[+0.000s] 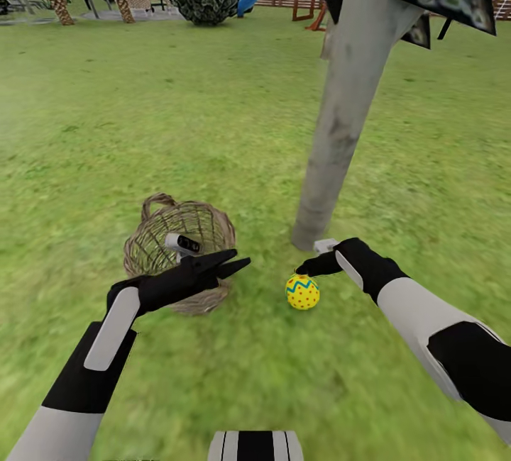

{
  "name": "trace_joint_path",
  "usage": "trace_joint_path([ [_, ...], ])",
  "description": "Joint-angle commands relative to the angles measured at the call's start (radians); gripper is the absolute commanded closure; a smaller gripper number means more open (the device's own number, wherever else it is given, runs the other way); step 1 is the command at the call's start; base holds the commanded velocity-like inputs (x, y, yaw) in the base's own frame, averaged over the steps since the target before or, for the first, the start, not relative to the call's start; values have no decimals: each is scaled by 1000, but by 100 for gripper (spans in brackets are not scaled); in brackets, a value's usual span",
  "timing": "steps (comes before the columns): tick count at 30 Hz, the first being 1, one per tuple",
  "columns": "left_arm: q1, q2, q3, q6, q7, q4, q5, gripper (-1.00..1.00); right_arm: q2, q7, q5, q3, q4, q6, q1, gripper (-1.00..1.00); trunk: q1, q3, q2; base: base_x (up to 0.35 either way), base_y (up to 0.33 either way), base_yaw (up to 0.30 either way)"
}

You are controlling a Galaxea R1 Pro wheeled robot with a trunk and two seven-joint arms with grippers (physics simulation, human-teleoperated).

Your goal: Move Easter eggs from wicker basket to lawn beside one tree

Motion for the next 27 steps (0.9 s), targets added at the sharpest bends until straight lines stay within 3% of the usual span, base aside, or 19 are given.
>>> trace_joint_path([
  [1,-1,0,-1,3,-2,1,0,-100,-2,1,-4,6,-2,4,0,-100,-1,3,0,0,0,289],
  [14,0,-1,-1,2,-1,2,0,-100,-2,4,-4,6,-2,4,0,-100,-6,50,3,0,0,287],
  [27,4,-1,-1,0,-14,2,0,-100,-2,4,-5,6,1,4,0,-100,-12,100,6,0,0,20],
])
